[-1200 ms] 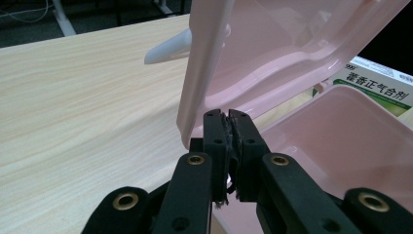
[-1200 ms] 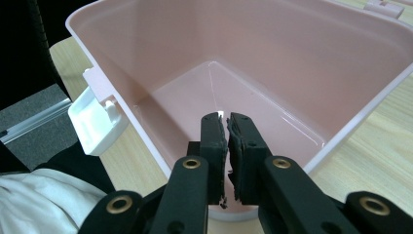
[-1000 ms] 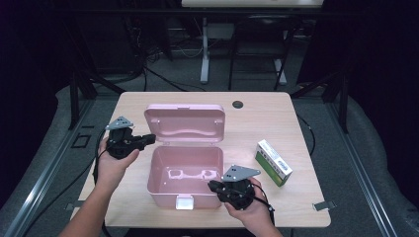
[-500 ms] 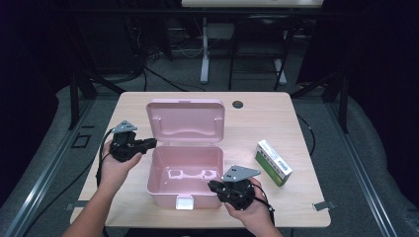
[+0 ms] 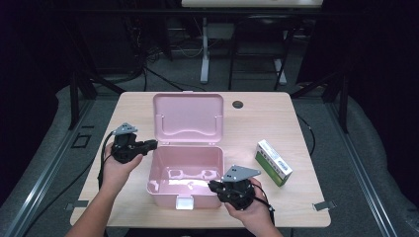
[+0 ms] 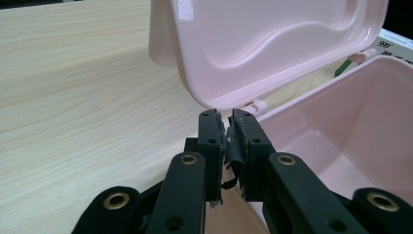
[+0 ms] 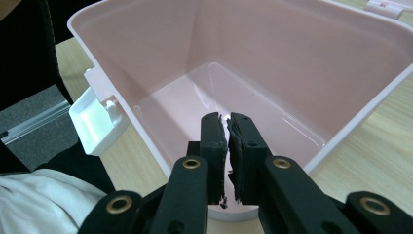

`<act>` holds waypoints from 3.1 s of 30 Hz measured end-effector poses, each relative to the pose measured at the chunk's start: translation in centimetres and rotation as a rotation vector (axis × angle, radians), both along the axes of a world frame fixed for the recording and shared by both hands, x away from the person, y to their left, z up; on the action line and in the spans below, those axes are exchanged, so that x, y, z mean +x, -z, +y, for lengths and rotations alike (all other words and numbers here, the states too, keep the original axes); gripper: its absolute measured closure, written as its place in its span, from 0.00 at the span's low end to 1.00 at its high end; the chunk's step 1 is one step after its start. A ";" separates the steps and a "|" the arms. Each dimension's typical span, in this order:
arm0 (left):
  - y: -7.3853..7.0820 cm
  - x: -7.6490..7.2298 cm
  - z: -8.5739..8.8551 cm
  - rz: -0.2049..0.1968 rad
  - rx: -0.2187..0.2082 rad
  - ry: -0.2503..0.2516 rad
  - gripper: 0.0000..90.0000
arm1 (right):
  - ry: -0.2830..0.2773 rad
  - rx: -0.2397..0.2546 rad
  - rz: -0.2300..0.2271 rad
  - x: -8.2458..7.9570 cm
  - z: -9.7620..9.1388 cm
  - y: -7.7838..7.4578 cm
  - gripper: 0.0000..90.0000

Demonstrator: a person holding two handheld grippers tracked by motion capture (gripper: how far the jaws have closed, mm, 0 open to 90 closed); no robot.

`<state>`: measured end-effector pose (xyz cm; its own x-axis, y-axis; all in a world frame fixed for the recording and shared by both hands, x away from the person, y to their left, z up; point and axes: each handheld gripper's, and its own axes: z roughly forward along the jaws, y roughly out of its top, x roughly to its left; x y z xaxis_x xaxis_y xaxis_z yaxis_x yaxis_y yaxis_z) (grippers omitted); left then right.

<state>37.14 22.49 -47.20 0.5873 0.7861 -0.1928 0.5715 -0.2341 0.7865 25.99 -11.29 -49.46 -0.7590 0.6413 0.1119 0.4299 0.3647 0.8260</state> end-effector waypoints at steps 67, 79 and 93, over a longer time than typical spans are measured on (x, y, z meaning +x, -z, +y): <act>-0.2 -0.4 4.0 0.006 -0.097 -0.013 0.60 | 0.221 -0.166 0.126 7.5 -6.9 -6.0 0.46; -0.7 -0.8 3.4 -0.009 -0.100 0.014 0.59 | 0.270 -0.315 0.214 11.8 -9.5 -7.9 0.46; -0.8 -0.8 4.0 -0.017 -0.104 0.000 0.59 | 0.274 -0.371 0.307 14.1 -11.1 -6.6 0.45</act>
<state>36.32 26.47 -46.38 0.5911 0.7624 -0.2632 0.5576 -0.1505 0.8164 40.10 -22.41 -42.86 -0.5268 0.8494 0.0310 0.7511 0.4481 0.4849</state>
